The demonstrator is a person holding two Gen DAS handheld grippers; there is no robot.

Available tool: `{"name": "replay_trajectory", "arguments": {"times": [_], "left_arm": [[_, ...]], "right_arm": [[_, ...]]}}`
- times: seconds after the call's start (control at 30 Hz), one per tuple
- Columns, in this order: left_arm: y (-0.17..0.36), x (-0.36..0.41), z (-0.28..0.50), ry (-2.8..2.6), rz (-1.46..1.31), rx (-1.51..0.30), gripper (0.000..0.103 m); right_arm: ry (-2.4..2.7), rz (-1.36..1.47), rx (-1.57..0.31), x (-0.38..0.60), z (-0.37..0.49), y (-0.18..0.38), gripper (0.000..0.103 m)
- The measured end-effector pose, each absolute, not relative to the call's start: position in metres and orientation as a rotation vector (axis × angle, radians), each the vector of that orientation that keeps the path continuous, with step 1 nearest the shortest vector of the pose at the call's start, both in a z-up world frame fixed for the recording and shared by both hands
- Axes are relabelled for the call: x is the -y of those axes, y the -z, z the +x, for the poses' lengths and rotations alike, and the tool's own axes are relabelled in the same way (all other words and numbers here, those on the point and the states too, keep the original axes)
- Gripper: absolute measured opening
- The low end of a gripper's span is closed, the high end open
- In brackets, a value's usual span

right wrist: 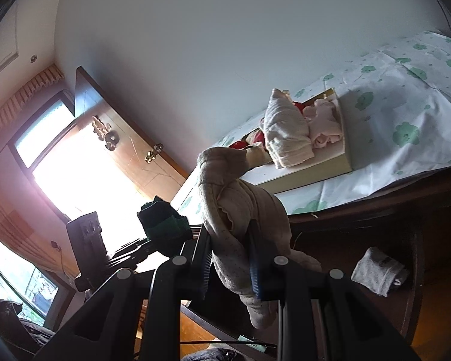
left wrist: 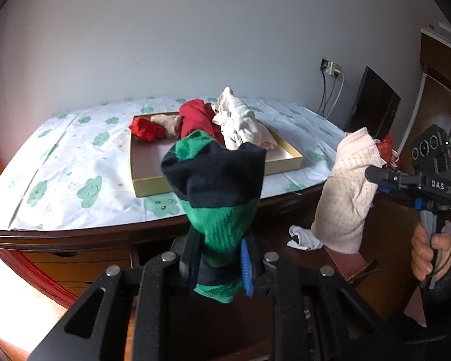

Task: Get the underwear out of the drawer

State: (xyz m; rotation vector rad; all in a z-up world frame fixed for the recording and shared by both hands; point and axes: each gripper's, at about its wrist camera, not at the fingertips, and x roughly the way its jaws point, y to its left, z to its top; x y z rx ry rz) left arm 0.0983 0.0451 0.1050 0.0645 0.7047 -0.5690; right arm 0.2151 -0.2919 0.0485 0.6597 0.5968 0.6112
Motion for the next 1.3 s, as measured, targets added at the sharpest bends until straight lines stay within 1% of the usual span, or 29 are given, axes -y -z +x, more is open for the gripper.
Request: {"name": "replay_trajectory", "arguments": {"times": [0.5,0.9,1.3], "left_arm": [[-0.12,-0.041,0.08,0.558,0.052,-0.629,0.017],[-0.132,-0.024,0.073,0.553,0.083,-0.601,0.017],[-0.141,-0.024,0.069,0.516,0.103,-0.586,0.017]], "right_arm": [[-0.652,0.625,-0.546,0.27,0.202,-0.068,0.024],[-0.7,0.588,-0.492,0.255,0.198,-0.091,0.024],[-0.722,0.566,-0.483,0.246,0.197,-0.1,0.024]]}}
